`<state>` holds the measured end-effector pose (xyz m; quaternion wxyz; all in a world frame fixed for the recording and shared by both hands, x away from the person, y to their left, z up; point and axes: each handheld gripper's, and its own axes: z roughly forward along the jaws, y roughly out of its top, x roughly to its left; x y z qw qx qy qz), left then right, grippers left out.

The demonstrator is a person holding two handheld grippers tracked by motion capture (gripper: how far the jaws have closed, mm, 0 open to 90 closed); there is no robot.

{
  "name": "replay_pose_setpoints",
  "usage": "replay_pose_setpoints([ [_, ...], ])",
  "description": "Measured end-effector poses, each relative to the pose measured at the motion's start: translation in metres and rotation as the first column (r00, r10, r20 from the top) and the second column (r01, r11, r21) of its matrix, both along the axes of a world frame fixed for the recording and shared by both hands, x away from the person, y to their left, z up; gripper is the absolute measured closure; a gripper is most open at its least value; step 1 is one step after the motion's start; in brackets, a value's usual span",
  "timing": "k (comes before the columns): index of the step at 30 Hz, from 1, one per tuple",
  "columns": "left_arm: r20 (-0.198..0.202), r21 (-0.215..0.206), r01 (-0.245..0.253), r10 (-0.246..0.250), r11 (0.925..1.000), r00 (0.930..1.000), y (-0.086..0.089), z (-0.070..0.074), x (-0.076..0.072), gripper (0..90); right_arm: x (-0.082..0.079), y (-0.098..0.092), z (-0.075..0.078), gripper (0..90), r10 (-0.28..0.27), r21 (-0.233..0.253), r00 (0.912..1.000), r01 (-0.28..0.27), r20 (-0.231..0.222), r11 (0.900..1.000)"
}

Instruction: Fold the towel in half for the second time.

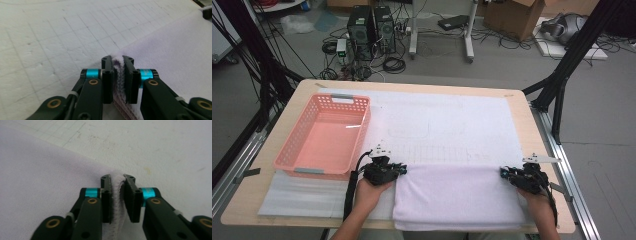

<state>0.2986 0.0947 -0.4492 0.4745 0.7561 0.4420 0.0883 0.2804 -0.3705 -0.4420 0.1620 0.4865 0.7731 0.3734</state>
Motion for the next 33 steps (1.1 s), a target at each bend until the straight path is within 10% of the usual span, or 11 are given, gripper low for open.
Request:
replay_pose_setpoints([
  [7,0.061,-0.062,-0.077,0.081,0.9951,0.9949,0.007,0.014,0.020,81.7,0.011,0.006,0.008,80.0,-0.074,0.009,0.9924,0.073,0.098,0.997],
  [17,0.082,-0.009,-0.139,0.140,0.9902,0.9867,0.006,0.023,0.059,81.3,0.047,0.019,0.017,79.1,-0.123,-0.008,0.9828,0.125,0.137,0.992],
  [23,0.027,-0.023,-0.138,0.139,0.9901,0.9899,0.006,0.018,0.054,54.2,0.055,0.022,0.014,56.6,-0.198,0.023,0.9748,0.196,0.103,0.980],
  [33,0.036,-0.094,-0.064,0.067,0.9936,0.9971,0.004,0.010,0.017,45.3,0.016,-0.004,0.017,52.9,-0.192,0.123,0.9779,0.182,0.082,0.976],
])
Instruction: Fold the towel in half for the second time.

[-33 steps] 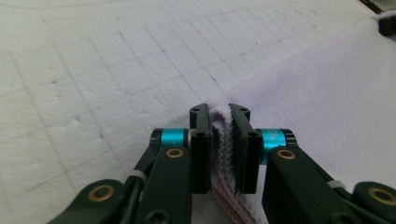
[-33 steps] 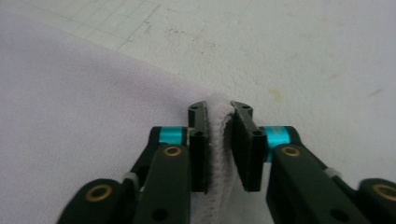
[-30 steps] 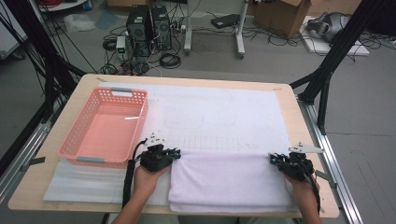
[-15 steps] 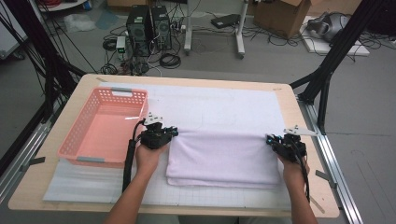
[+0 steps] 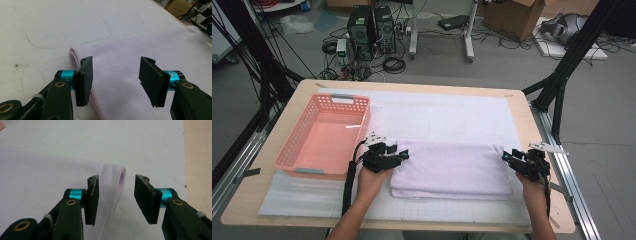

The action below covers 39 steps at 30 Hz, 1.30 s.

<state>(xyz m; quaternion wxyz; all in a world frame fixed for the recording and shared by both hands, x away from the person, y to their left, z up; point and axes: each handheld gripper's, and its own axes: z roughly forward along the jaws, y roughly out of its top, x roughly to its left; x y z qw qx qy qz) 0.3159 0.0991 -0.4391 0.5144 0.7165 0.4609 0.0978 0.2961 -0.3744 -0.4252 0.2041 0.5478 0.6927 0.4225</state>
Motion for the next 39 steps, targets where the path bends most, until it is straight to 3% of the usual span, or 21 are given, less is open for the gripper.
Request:
replay_pose_setpoints([
  [8,-0.007,-0.007,0.027,-0.027,0.9996,0.9996,0.015,-0.009,-0.035,46.4,-0.048,-0.003,-0.009,52.3,0.092,0.002,0.9956,-0.092,-0.019,0.996],
  [11,-0.026,-0.008,0.035,-0.035,0.9994,0.9990,0.021,-0.012,-0.045,47.3,-0.064,-0.005,-0.014,53.9,0.109,-0.031,0.9932,-0.110,-0.041,0.993],
  [13,-0.030,-0.006,0.051,-0.051,0.9987,0.9983,0.023,-0.014,-0.051,49.1,-0.072,-0.009,-0.016,55.4,0.110,-0.016,0.9927,-0.111,-0.050,0.994],
  [16,-0.044,-0.005,0.099,-0.099,0.9951,0.9941,0.021,-0.015,-0.057,57.2,-0.080,-0.012,-0.013,55.5,0.112,0.036,0.9929,-0.111,-0.041,0.993],
  [18,-0.053,-0.003,0.112,-0.112,0.9937,0.9923,0.019,-0.015,-0.060,57.0,-0.085,-0.009,-0.012,55.4,0.134,0.057,0.9908,-0.132,-0.024,0.990],
  [20,-0.058,0.024,0.122,-0.121,0.9922,0.9910,0.015,-0.016,-0.063,60.8,-0.088,-0.004,-0.011,59.2,0.140,0.026,0.9895,-0.139,-0.035,0.990],
  [22,-0.045,0.058,0.132,-0.129,0.9896,0.9906,0.013,-0.016,-0.066,68.6,-0.089,-0.001,-0.013,71.4,0.138,-0.015,0.9883,-0.139,-0.065,0.990],
  [24,-0.024,0.081,0.141,-0.139,0.9868,0.9900,0.011,-0.016,-0.069,80.9,-0.089,-0.002,-0.017,82.6,0.148,-0.024,0.9853,-0.150,-0.086,0.988],
  [25,-0.022,0.086,0.141,-0.140,0.9862,0.9899,0.010,-0.016,-0.069,82.2,-0.088,-0.003,-0.018,84.2,0.154,-0.015,0.9841,-0.156,-0.089,0.988],
  [28,-0.007,0.057,0.122,-0.122,0.9909,0.9925,0.012,-0.013,-0.071,82.9,-0.088,-0.003,-0.018,87.1,0.157,-0.007,0.9847,-0.158,-0.076,0.987],
  [33,0.043,0.006,0.110,-0.110,0.9939,0.9929,0.019,-0.002,-0.081,82.6,-0.097,-0.006,-0.006,87.2,0.147,0.012,0.9891,-0.146,-0.012,0.989],
  [39,0.024,0.009,0.115,-0.115,0.9934,0.9931,0.022,-0.006,-0.092,82.1,-0.111,-0.006,-0.003,87.1,0.154,0.023,0.9878,-0.154,-0.022,0.988],
])
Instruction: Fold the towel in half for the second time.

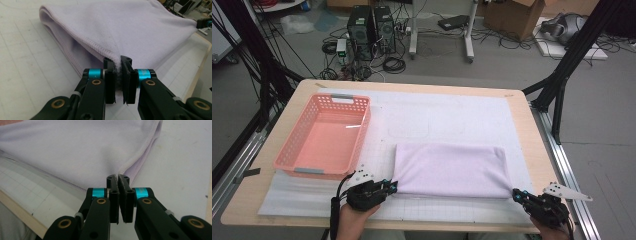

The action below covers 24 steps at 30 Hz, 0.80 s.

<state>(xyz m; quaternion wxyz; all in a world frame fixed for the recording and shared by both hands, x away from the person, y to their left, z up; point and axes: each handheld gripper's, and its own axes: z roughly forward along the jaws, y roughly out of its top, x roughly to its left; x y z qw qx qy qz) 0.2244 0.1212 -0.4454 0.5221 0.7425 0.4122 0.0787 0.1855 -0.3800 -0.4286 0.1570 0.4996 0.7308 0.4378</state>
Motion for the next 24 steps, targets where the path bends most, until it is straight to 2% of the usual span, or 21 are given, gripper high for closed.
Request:
replay_pose_setpoints([
  [1,-0.013,-0.005,-0.006,0.006,1.0000,0.9999,-0.001,-0.002,-0.001,78.8,0.000,0.001,-0.002,85.0,-0.004,-0.013,1.0000,0.004,-0.007,1.000],
  [3,-0.022,0.003,-0.029,0.029,0.9996,0.9993,-0.002,-0.003,0.000,64.9,0.002,0.001,-0.005,68.1,-0.042,-0.043,0.9988,0.041,-0.026,0.998],
  [4,-0.012,-0.009,-0.046,0.046,0.9989,0.9989,-0.001,-0.002,0.001,57.5,0.002,0.001,-0.006,65.4,-0.064,-0.049,0.9976,0.063,-0.026,0.997],
  [5,0.002,-0.022,-0.054,0.054,0.9983,0.9985,0.000,-0.001,0.001,55.6,0.002,0.000,-0.004,65.2,-0.074,-0.048,0.9972,0.074,-0.007,0.996],
  [7,0.045,-0.029,-0.041,0.042,0.9987,0.9981,0.001,0.001,0.001,56.0,0.000,0.002,0.002,67.7,-0.063,-0.045,0.9971,0.065,0.042,0.997],
  [8,0.070,-0.022,-0.030,0.032,0.9993,0.9971,0.001,0.001,0.001,59.9,0.000,0.005,0.004,70.8,-0.042,-0.042,0.9970,0.045,0.065,0.998],
  [9,0.083,-0.017,-0.029,0.030,0.9994,0.9961,0.000,0.001,0.002,63.5,0.000,0.009,0.005,73.8,-0.015,-0.046,0.9964,0.019,0.083,0.999],
  [10,0.080,-0.013,-0.028,0.029,0.9995,0.9964,-0.001,0.000,0.004,63.9,0.002,0.014,0.004,74.5,0.011,-0.058,0.9956,-0.006,0.093,0.998],
  [13,0.077,0.009,-0.030,0.030,0.9995,0.9966,-0.004,-0.003,0.010,66.8,0.015,0.027,-0.007,76.1,0.050,-0.099,0.9976,-0.045,0.049,0.994],
  [15,0.065,0.013,-0.037,0.036,0.9992,0.9973,-0.004,-0.004,0.012,66.8,0.022,0.028,-0.018,76.5,0.027,-0.145,0.9994,-0.030,-0.023,0.989],
  [16,0.063,0.018,-0.035,0.033,0.9992,0.9974,-0.003,-0.005,0.012,66.8,0.021,0.024,-0.019,77.2,0.019,-0.118,0.9997,-0.020,-0.014,0.993],
  [17,0.061,0.024,-0.034,0.032,0.9991,0.9976,-0.002,-0.005,0.012,66.8,0.020,0.021,-0.017,77.2,0.007,-0.119,0.9998,-0.010,-0.019,0.993],
  [19,0.051,0.017,-0.045,0.044,0.9988,0.9977,0.000,-0.005,0.012,65.0,0.015,0.018,-0.014,74.0,-0.022,-0.177,0.9997,0.020,-0.011,0.984],
  [21,0.040,0.004,-0.058,0.058,0.9983,0.9975,0.003,-0.005,0.012,62.9,0.010,0.012,-0.013,73.0,-0.029,-0.154,0.9996,0.028,0.000,0.988],
  [24,0.029,-0.024,-0.072,0.073,0.9971,0.9969,0.005,-0.004,0.012,53.1,0.003,0.003,-0.009,67.8,-0.024,-0.113,0.9992,0.028,0.033,0.993],
])
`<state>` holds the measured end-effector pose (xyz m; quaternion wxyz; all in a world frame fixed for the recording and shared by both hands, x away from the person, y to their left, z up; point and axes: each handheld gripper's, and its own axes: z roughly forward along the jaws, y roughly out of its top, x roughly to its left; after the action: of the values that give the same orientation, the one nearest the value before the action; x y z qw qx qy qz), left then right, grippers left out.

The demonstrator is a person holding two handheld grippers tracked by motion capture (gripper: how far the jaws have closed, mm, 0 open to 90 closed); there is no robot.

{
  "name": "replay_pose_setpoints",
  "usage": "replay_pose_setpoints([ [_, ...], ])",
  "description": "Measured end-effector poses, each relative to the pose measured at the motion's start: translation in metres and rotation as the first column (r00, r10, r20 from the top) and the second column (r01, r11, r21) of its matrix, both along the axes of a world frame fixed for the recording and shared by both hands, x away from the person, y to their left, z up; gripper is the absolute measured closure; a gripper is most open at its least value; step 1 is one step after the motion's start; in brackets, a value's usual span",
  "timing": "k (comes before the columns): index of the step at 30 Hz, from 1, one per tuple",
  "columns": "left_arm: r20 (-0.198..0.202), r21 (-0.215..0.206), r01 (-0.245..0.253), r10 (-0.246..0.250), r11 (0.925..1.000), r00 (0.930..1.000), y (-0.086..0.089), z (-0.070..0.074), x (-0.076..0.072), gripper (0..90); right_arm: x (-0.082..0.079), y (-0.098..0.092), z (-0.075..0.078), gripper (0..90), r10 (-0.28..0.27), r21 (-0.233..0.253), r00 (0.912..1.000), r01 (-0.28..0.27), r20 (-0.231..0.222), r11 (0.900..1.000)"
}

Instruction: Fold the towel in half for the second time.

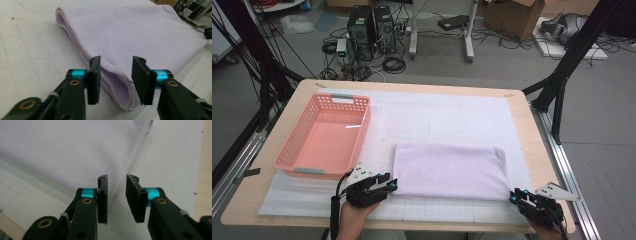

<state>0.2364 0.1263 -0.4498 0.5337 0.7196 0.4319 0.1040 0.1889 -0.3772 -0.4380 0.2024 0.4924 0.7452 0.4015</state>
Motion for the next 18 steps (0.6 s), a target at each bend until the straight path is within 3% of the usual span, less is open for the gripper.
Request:
replay_pose_setpoints([
  [3,0.006,-0.010,0.027,-0.027,0.9996,0.9996,-0.001,0.000,-0.001,45.0,-0.003,-0.007,0.003,59.6,-0.010,0.046,0.9994,0.008,0.033,0.999],
  [9,0.053,-0.025,0.023,-0.022,0.9994,0.9984,-0.002,0.003,-0.004,30.7,-0.003,-0.014,0.005,39.9,-0.026,0.084,0.9967,0.019,0.077,0.996],
  [13,0.093,-0.051,0.025,-0.020,0.9984,0.9955,-0.002,0.006,-0.006,24.7,-0.003,-0.013,0.005,28.1,-0.032,0.062,0.9951,0.027,0.093,0.998],
  [18,0.125,-0.061,0.026,-0.018,0.9978,0.9919,-0.001,0.007,-0.008,23.2,-0.002,-0.009,0.005,26.6,-0.014,0.038,0.9951,0.011,0.098,0.999],
])
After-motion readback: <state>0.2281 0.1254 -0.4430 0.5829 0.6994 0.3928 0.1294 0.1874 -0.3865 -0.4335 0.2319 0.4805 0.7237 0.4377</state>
